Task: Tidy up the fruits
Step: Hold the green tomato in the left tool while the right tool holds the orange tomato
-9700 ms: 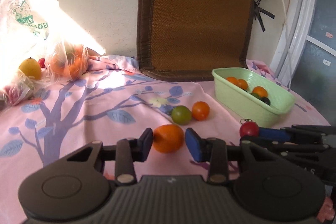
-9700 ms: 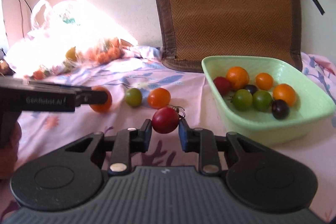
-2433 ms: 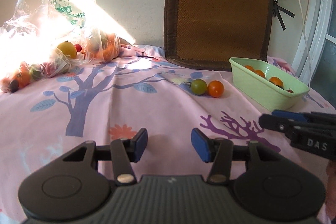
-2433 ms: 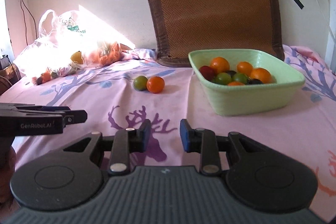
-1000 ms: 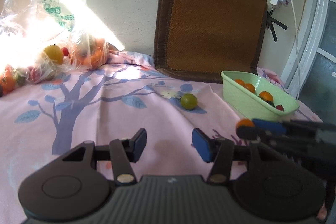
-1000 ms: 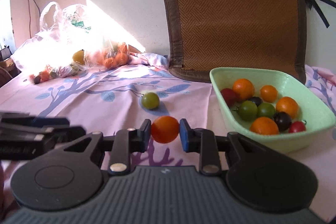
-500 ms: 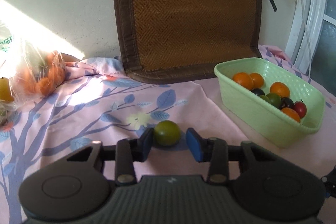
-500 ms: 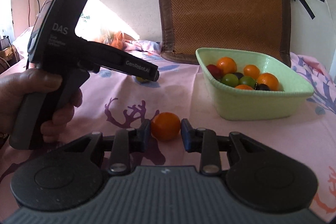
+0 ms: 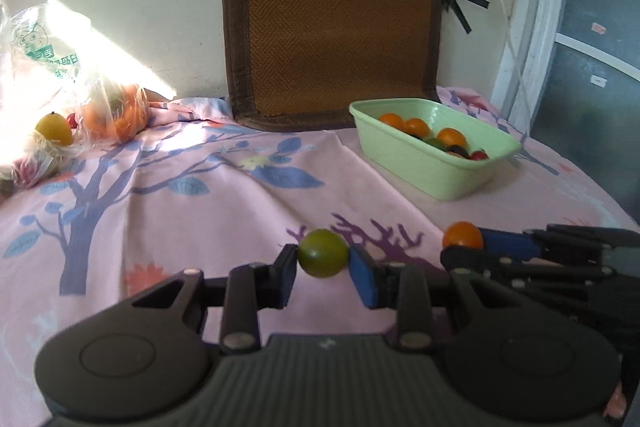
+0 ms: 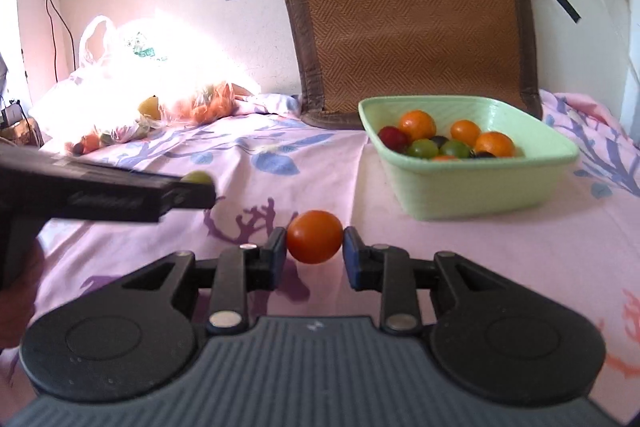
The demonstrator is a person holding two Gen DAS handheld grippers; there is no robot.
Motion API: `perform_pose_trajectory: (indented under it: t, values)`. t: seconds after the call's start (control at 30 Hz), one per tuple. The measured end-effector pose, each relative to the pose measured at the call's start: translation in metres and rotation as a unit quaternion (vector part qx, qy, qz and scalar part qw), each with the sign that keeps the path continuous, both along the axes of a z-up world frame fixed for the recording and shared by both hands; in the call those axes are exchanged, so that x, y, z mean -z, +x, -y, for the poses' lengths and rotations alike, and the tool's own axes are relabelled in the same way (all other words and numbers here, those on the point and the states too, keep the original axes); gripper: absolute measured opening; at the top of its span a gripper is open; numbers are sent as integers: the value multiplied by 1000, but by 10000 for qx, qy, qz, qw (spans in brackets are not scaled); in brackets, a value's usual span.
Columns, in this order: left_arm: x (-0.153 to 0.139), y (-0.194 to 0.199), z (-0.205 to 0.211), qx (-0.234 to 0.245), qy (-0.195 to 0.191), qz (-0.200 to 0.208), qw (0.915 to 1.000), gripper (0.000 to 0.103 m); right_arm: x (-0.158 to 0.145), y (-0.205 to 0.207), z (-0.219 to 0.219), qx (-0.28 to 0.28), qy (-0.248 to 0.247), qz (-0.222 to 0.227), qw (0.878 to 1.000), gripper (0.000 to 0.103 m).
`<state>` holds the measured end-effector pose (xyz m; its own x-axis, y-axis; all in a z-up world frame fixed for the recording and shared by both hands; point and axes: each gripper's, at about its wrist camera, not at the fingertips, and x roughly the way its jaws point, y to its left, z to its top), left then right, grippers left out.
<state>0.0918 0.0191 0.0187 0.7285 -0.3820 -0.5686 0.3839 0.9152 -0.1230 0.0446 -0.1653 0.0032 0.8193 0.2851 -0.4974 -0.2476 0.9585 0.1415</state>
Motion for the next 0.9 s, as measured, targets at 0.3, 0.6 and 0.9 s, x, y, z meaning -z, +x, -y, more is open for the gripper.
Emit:
perform_pose_trajectory:
  t: [0.3,0.6,0.9]
  values:
    - [2,-55,22,353,32,263,9990,30,0,-61,19,324,23,52,9995,33]
    - [9,-78,48,846,15,211,9962,30,-3,-94,30,546,-20,173,9984,33]
    - [20,-77,47,686,13,18,9976,41,14,-101,18,533,-416,157,9976,34]
